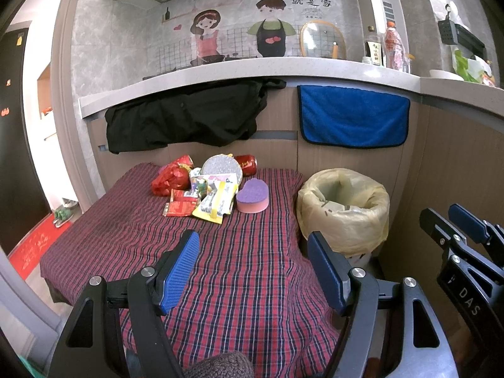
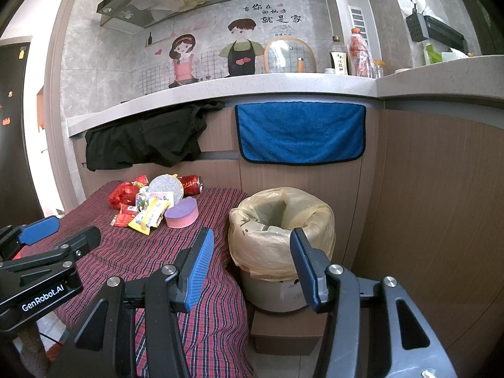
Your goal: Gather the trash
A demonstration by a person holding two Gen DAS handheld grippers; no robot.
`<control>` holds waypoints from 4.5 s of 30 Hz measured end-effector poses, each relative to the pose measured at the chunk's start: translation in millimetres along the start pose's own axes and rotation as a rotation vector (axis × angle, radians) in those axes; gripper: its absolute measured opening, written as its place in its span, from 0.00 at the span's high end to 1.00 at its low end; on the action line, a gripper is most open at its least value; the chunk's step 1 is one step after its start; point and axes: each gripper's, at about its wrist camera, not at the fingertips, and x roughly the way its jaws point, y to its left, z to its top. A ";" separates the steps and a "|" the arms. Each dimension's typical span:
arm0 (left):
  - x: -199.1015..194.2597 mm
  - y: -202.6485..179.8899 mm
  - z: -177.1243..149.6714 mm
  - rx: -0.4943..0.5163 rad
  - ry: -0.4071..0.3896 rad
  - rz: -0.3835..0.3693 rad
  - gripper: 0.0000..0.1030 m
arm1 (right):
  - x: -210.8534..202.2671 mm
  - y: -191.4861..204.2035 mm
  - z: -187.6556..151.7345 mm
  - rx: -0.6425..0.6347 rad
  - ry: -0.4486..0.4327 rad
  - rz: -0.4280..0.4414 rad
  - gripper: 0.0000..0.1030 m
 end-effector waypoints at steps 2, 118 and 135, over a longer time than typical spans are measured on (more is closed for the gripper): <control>0.1 0.0 -0.1 0.001 0.000 -0.001 0.31 | -0.4 0.6 -0.3 0.000 0.001 0.000 0.53; 236.8 -32.6 143.3 -0.053 0.014 -0.424 0.94 | 223.1 -49.1 115.6 -0.105 0.058 0.126 0.87; 303.2 -93.2 121.4 -0.029 0.153 -0.540 0.70 | 272.5 -100.7 71.0 0.000 0.143 0.097 0.72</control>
